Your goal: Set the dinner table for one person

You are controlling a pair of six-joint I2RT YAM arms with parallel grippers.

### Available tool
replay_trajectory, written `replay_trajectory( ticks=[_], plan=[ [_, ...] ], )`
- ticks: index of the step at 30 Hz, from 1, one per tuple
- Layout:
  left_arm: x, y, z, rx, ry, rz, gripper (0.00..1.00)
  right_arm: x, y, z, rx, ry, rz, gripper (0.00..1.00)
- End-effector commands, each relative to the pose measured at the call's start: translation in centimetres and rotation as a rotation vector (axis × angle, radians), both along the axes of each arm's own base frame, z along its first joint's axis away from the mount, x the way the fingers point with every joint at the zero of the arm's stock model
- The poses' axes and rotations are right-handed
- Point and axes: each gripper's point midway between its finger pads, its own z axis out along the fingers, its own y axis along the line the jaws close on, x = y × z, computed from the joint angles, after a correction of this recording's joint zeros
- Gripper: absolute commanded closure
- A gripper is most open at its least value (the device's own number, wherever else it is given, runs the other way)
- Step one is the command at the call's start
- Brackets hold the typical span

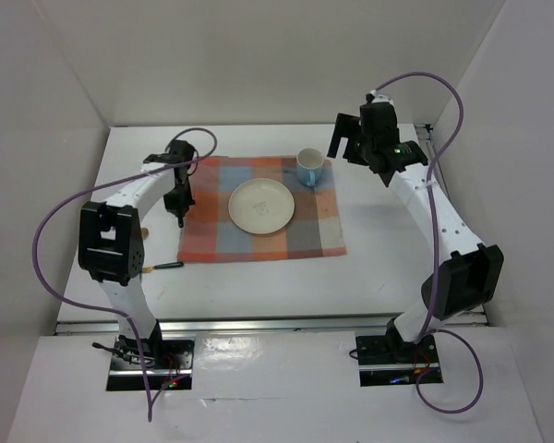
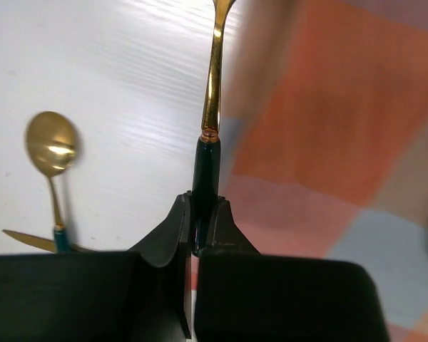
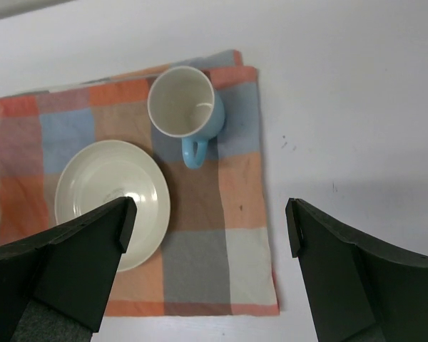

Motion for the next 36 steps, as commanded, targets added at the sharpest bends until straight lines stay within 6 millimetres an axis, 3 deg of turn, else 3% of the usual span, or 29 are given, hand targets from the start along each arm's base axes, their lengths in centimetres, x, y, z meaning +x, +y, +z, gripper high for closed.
replay_trajectory(
  ticks=[1, 3, 13, 19, 20, 21, 23, 24, 25, 27, 28, 30, 31, 32, 34, 35, 36],
  plan=[
    [0.2, -2.7, 3.0, 0.052, -0.044, -0.143, 1.00, -1.1, -0.5, -0.7, 0.012, 0.013, -0.015, 0.00],
    [0.4, -3.7, 3.0, 0.041, -0.055, -0.168, 1.00, -1.9, -0.6, -2.0, 0.007, 0.047, -0.008, 0.00],
    [1.1, -9.1, -0.7, -0.059, 0.013, -0.249, 1.00, -3.7, -1.0, -1.5, 0.015, 0.051, -0.011, 0.00],
    [1.4, -10.5, -2.4, -0.040, 0.055, -0.255, 1.00, -4.4, -1.0, -1.8, 0.011, 0.061, 0.004, 0.00],
    [1.4, -10.3, -2.4, -0.029, 0.065, -0.241, 0.92, -4.4, -1.0, -1.8, 0.011, 0.061, 0.004, 0.00],
    [1.4, -10.1, -2.2, -0.021, 0.064, -0.227, 0.64, -4.5, -0.7, -1.8, 0.022, 0.064, 0.020, 0.00],
    [1.0, -9.6, -1.8, 0.005, 0.081, -0.221, 0.50, -4.7, -0.5, -1.4, 0.021, 0.055, 0.041, 0.00],
    [1.5, -9.7, -0.5, -0.001, 0.053, -0.221, 0.44, -4.9, 0.1, -1.4, 0.030, 0.058, 0.064, 0.00],
    [1.5, -9.7, 0.5, -0.003, 0.039, -0.221, 0.44, -5.3, 0.6, -0.9, 0.024, 0.046, 0.087, 0.00],
    [1.4, -9.7, 4.0, -0.015, -0.023, -0.221, 0.37, -5.6, 2.3, 1.1, 0.030, -0.032, 0.150, 0.02],
    [2.1, -9.9, 6.4, -0.025, -0.075, -0.222, 0.28, -6.6, 4.8, 0.8, 0.025, -0.040, 0.229, 0.02],
    [1.8, -8.5, 10.4, -0.033, -0.132, -0.190, 0.27, -7.4, 8.6, 1.8, 0.043, -0.100, 0.372, 0.02],
    [1.8, -7.8, 11.9, -0.036, -0.155, -0.173, 0.24, -7.8, 10.2, 1.1, 0.043, -0.092, 0.428, 0.02],
    [2.4, -6.4, 14.5, -0.042, -0.213, -0.138, 0.23, -9.0, 13.0, 0.9, 0.048, -0.095, 0.514, 0.02],
    [1.3, -4.7, 17.7, -0.048, -0.258, -0.089, 0.20, -9.6, 16.7, -0.7, 0.029, -0.099, 0.614, 0.03],
    [1.2, -3.8, 19.4, -0.055, -0.303, -0.055, 0.18, -11.5, 19.6, -1.6, 0.018, -0.097, 0.700, 0.05],
    [0.9, -2.2, 20.4, -0.060, -0.331, -0.015, 0.15, -11.6, 21.7, -2.8, 0.003, -0.101, 0.736, 0.05]
  ],
)
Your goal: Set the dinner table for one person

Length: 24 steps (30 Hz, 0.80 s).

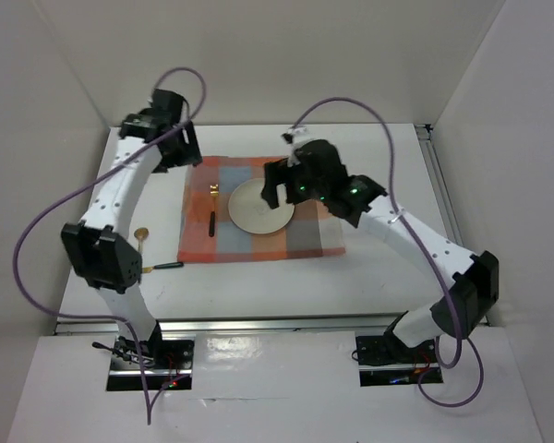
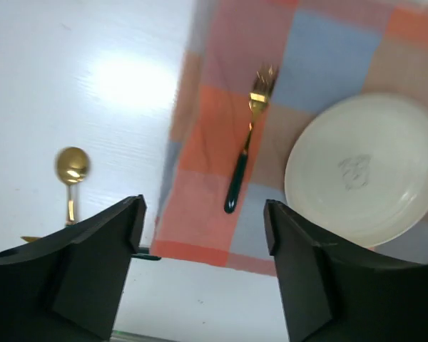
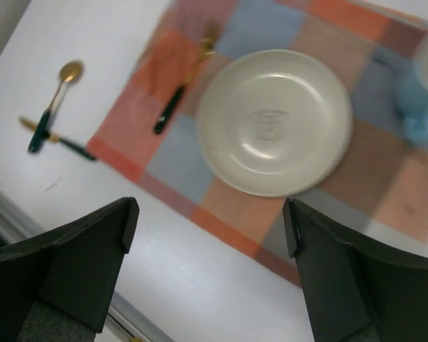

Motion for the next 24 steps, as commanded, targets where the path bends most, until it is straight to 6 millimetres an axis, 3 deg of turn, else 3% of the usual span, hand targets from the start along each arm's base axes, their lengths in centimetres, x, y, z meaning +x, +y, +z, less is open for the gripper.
replay_trajectory(
  ticks=[1, 2, 3, 4, 5, 6, 7, 8, 9, 10, 11, 12, 13, 14, 15, 16, 17, 18, 19, 20, 22, 23, 24],
  plan=[
    [-3.4, 4.7, 6.5, -0.036, -0.098, 0.141, 0.11, -1.5, 7.0, -2.6, -0.041, -0.079, 0.190, 0.06],
    [-4.5, 5.6, 8.1, -0.053, -0.155, 0.176, 0.07, -3.3, 10.0, -2.5, -0.046, -0.107, 0.260, 0.08],
    [-5.1, 7.2, 8.9, -0.061, -0.187, 0.228, 0.07, -3.8, 11.7, -3.1, -0.063, -0.125, 0.295, 0.08],
    [-5.7, 7.9, 9.5, -0.068, -0.222, 0.256, 0.07, -3.9, 13.7, -5.4, -0.114, -0.135, 0.342, 0.08],
    [-6.6, 8.6, 10.6, -0.087, -0.279, 0.278, 0.07, -5.5, 16.3, -5.2, -0.104, -0.160, 0.417, 0.12],
    [-7.1, 9.3, 10.9, -0.086, -0.296, 0.300, 0.07, -6.1, 17.9, -5.7, -0.109, -0.175, 0.462, 0.13],
    [-7.7, 10.6, 11.1, -0.081, -0.304, 0.336, 0.07, -6.3, 19.8, -7.8, -0.137, -0.190, 0.518, 0.16],
    [-8.1, 11.3, 11.4, -0.079, -0.316, 0.357, 0.07, -7.3, 21.4, -8.4, -0.129, -0.192, 0.587, 0.17],
    [-8.5, 12.0, 11.2, -0.068, -0.302, 0.382, 0.07, -8.0, 23.3, -7.7, -0.115, -0.219, 0.628, 0.19],
    [-9.3, 13.1, 11.2, -0.062, -0.295, 0.417, 0.07, -8.1, 24.8, -10.0, -0.132, -0.206, 0.661, 0.21],
    [-9.4, 13.4, 11.2, -0.072, -0.294, 0.423, 0.07, -8.2, 25.8, -10.6, -0.127, -0.204, 0.695, 0.21],
    [-9.7, 13.6, 10.9, -0.068, -0.278, 0.420, 0.07, -8.5, 27.8, -9.2, -0.090, -0.232, 0.717, 0.21],
    [-9.8, 14.0, 10.9, -0.061, -0.276, 0.424, 0.07, -8.8, 29.0, -9.6, -0.088, -0.239, 0.740, 0.23],
    [-10.1, 14.1, 11.2, -0.070, -0.286, 0.426, 0.07, -8.4, 29.8, -12.9, -0.127, -0.197, 0.747, 0.23],
    [-10.1, 13.9, 10.8, -0.072, -0.273, 0.410, 0.07, -8.8, 30.8, -13.6, -0.131, -0.193, 0.760, 0.23],
    [-10.5, 14.2, 10.7, -0.071, -0.271, 0.421, 0.07, -8.7, 32.5, -12.2, -0.110, -0.237, 0.762, 0.23],
    [-10.4, 13.8, 10.4, -0.088, -0.262, 0.408, 0.07, -8.3, 33.0, -15.4, -0.154, -0.202, 0.757, 0.22],
    [-10.6, 13.6, 10.7, -0.095, -0.271, 0.402, 0.07, -7.9, 33.5, -15.9, -0.163, -0.200, 0.750, 0.20],
    [-10.6, 13.5, 10.2, -0.103, -0.258, 0.397, 0.07, -8.0, 34.9, -14.4, -0.134, -0.230, 0.755, 0.18],
    [-10.6, 13.2, 10.2, -0.112, -0.269, 0.388, 0.07, -7.8, 35.3, -16.9, -0.157, -0.206, 0.760, 0.18],
    [-10.7, 13.0, 9.9, -0.132, -0.269, 0.381, 0.07, -7.9, 36.0, -18.1, -0.180, -0.216, 0.773, 0.17],
    [-10.5, 13.1, 10.1, -0.131, -0.278, 0.380, 0.07, -7.6, 36.6, -17.7, -0.174, -0.241, 0.777, 0.17],
    [-10.5, 13.1, 10.1, -0.131, -0.278, 0.380, 0.07, -7.6, 36.6, -19.8, -0.208, -0.230, 0.791, 0.17]
  ],
)
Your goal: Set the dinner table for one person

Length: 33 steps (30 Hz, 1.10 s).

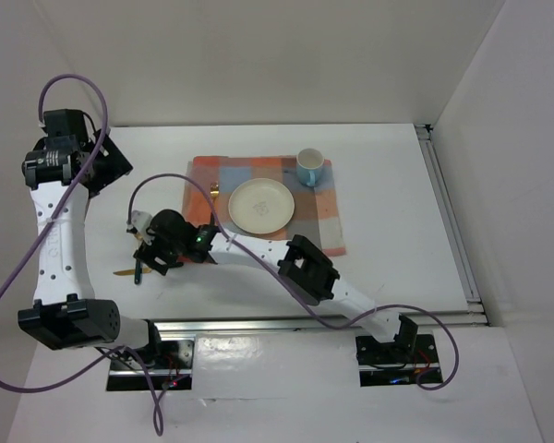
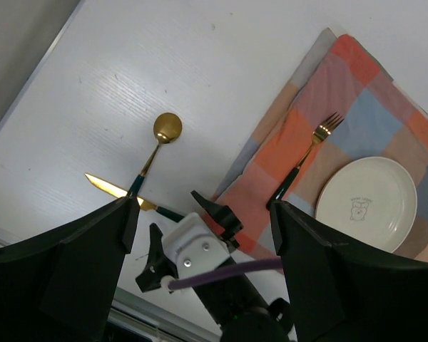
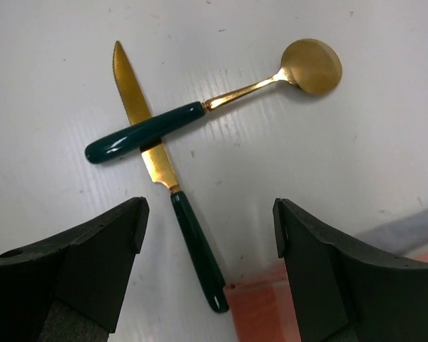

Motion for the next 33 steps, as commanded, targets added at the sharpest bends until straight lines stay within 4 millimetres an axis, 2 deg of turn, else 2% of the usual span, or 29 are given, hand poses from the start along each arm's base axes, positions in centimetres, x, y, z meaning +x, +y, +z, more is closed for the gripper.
replay_trajectory(
  ticks=[1, 3, 5, 7, 8, 9, 11, 14, 15, 16, 17, 18, 19, 20, 21, 23, 25, 28, 29, 31, 32, 33],
  plan=[
    [-0.1, -0.4, 1.5, -0.002, -0.067, -0.026, 0.07, 0.0, 1.6, -0.4, -0.001, -0.056, 0.038, 0.17],
    [-0.1, -0.4, 1.2, -0.004, -0.058, -0.026, 0.07, -0.1, 1.2, -2.2, -0.039, -0.049, 0.045, 0.17],
    [-0.2, -0.4, 0.7, -0.008, -0.044, -0.025, 0.07, -0.4, 0.7, -3.5, -0.065, -0.038, 0.046, 0.22],
    [-0.3, -0.4, 0.2, -0.011, -0.031, -0.025, 0.07, -0.6, 0.2, -3.9, -0.079, -0.031, 0.046, 0.25],
    [-0.2, -0.4, 0.0, -0.011, -0.031, -0.025, 0.07, -0.9, -0.7, -5.3, -0.113, -0.016, 0.047, 0.28],
    [-0.3, -0.1, 0.0, -0.011, -0.031, -0.016, 0.07, -0.9, -0.7, -4.7, -0.104, -0.028, 0.052, 0.30],
    [-0.1, -0.1, -0.2, -0.011, -0.029, -0.016, 0.07, -1.3, -1.3, -5.5, -0.129, -0.034, 0.041, 0.35],
    [0.0, 0.0, -0.5, -0.014, -0.021, -0.016, 0.07, -1.9, -1.6, -5.6, -0.145, -0.044, 0.047, 0.48],
    [0.0, 0.0, -0.5, -0.014, -0.021, -0.016, 0.07, -1.9, -2.0, -6.1, -0.161, -0.045, 0.038, 0.52],
    [0.0, 0.0, -0.5, -0.014, -0.021, -0.016, 0.07, -2.3, -1.7, -5.6, -0.155, -0.056, 0.052, 0.58],
    [0.2, 0.0, -0.8, -0.016, -0.012, -0.016, 0.07, -2.2, -2.0, -5.5, -0.162, -0.061, 0.042, 0.68],
    [0.2, 0.0, -0.8, -0.016, -0.012, -0.016, 0.07, -2.5, -2.6, -6.0, -0.179, -0.054, 0.043, 0.74],
    [0.2, 0.0, -0.8, -0.016, -0.012, -0.016, 0.07, -2.3, -2.5, -4.8, -0.159, -0.068, 0.035, 0.80],
    [0.2, 0.0, -0.8, -0.016, -0.012, -0.016, 0.07, -2.9, -2.6, -4.7, -0.161, -0.068, 0.044, 0.85],
    [0.5, 0.1, -0.9, -0.016, -0.012, -0.016, 0.07, -2.7, -2.8, -4.4, -0.158, -0.078, 0.032, 0.93],
    [0.6, 0.0, -0.9, -0.022, -0.013, -0.022, 0.07, -2.6, -2.8, -3.1, -0.145, -0.081, 0.018, 0.99],
    [0.5, -0.1, -1.4, -0.025, -0.001, -0.022, 0.07, -2.0, -3.3, -2.7, -0.156, -0.093, -0.029, 1.00],
    [0.5, -0.1, -2.0, -0.028, 0.008, -0.022, 0.07, -2.0, -4.1, -0.8, -0.165, -0.081, -0.058, 1.00],
    [0.7, 0.0, -2.2, -0.030, 0.016, -0.022, 0.07, -2.1, -4.2, 0.5, -0.147, -0.067, -0.073, 1.00],
    [0.8, 0.0, -2.5, -0.030, 0.018, -0.022, 0.07, -2.6, -5.0, 0.7, -0.159, -0.049, -0.070, 1.00],
    [0.8, 0.0, -2.5, -0.030, 0.018, -0.022, 0.07, -2.9, -5.4, 1.8, -0.151, -0.041, -0.077, 1.00],
    [0.7, 0.0, -2.8, -0.033, 0.027, -0.022, 0.07, -3.2, -5.7, 1.8, -0.156, -0.021, -0.078, 1.00]
  ],
)
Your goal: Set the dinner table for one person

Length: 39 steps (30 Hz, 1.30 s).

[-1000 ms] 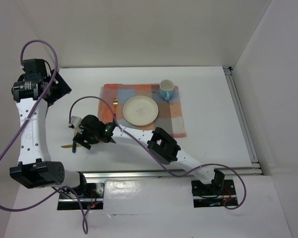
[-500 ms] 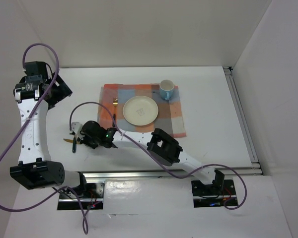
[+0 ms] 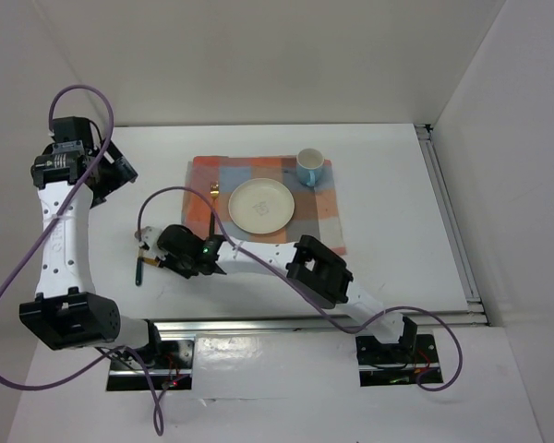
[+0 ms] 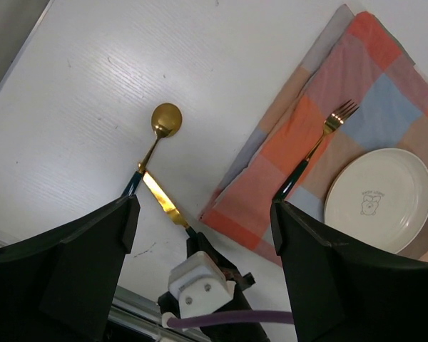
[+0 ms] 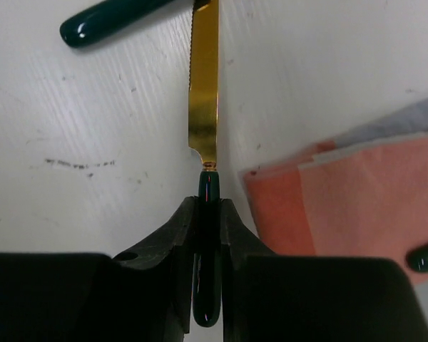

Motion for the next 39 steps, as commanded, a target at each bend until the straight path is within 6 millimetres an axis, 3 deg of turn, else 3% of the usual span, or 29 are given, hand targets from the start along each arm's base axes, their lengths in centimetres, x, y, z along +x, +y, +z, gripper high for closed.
replay_trajectory(
  ticks=[1, 4, 6, 7, 8, 9, 10, 11, 12, 13, 14, 15, 17, 18, 20, 22, 25, 26, 30, 32, 39],
  plan=[
    [0.4, 0.2, 0.0, 0.004, -0.014, -0.009, 0.07, -1.0, -1.5, 5.9, 0.031, 0.022, -0.040, 1.00],
    [0.6, 0.2, -0.3, 0.001, -0.005, -0.009, 0.07, -1.7, -3.2, 5.3, -0.020, 0.059, -0.057, 1.00],
    [0.4, 0.8, -0.3, 0.025, 0.001, 0.012, 0.07, -2.1, -4.7, 6.7, -0.018, 0.074, -0.093, 1.00],
    [0.1, 1.1, -0.4, 0.038, 0.013, 0.024, 0.07, -2.9, -6.5, 5.0, -0.061, 0.099, -0.105, 1.00],
    [0.2, 1.8, -0.8, 0.057, 0.030, 0.062, 0.07, -3.0, -7.1, 7.8, 0.002, 0.088, -0.127, 1.00],
    [-0.1, 1.9, -0.9, 0.058, 0.041, 0.077, 0.07, -3.2, -8.1, 8.1, 0.002, 0.092, -0.150, 1.00],
    [-0.2, 1.9, -1.8, 0.052, 0.073, 0.076, 0.07, -3.1, -10.0, 7.2, -0.024, 0.116, -0.183, 1.00],
    [-0.1, 1.9, -2.1, 0.050, 0.082, 0.075, 0.07, -2.8, -11.1, 9.4, 0.019, 0.113, -0.217, 1.00],
    [-0.1, 1.5, -2.4, 0.029, 0.087, 0.060, 0.07, -2.2, -13.8, 7.9, -0.015, 0.141, -0.325, 1.00],
    [0.2, 1.2, -2.8, 0.018, 0.082, 0.051, 0.07, -2.0, -15.2, 9.8, 0.037, 0.158, -0.384, 1.00],
    [0.5, 0.9, -2.7, 0.000, 0.067, 0.035, 0.07, -1.9, -16.8, 9.8, 0.052, 0.187, -0.445, 1.00],
    [0.6, 0.8, -3.1, -0.006, 0.069, 0.042, 0.07, -1.6, -19.9, 7.7, 0.040, 0.238, -0.601, 1.00],
    [0.7, 0.6, -3.3, -0.018, 0.067, 0.032, 0.08, -1.3, -23.3, 7.7, 0.083, 0.273, -0.780, 1.00],
    [0.7, 0.4, -3.7, -0.034, 0.073, 0.033, 0.08, -1.4, -24.9, 9.2, 0.169, 0.330, -0.903, 1.00],
    [0.7, 0.1, -4.3, -0.047, 0.079, 0.025, 0.07, -0.6, -28.6, 8.2, 0.195, 0.361, -1.055, 1.00],
    [0.6, 0.5, -5.2, -0.030, 0.094, 0.040, 0.07, 0.1, -30.9, 9.2, 0.263, 0.369, -1.153, 1.00],
    [-1.4, 0.8, -8.8, -0.001, 0.199, 0.073, 0.07, 2.6, -35.0, 8.8, 0.254, 0.347, -1.268, 1.00],
    [-3.0, 0.8, -11.1, -0.005, 0.275, 0.094, 0.07, 3.9, -36.9, 8.4, 0.246, 0.335, -1.320, 1.00],
    [-5.4, 0.2, -15.3, -0.032, 0.341, 0.127, 0.07, 6.9, -39.8, 7.7, 0.231, 0.304, -1.348, 1.00],
    [-6.0, -0.4, -16.5, -0.053, 0.353, 0.116, 0.07, 8.5, -40.8, 7.7, 0.253, 0.289, -1.345, 1.00],
    [-7.0, 0.8, -20.0, -0.002, 0.528, 0.117, 0.06, 12.0, -41.3, 5.1, 0.244, 0.290, -1.305, 1.00]
  ],
)
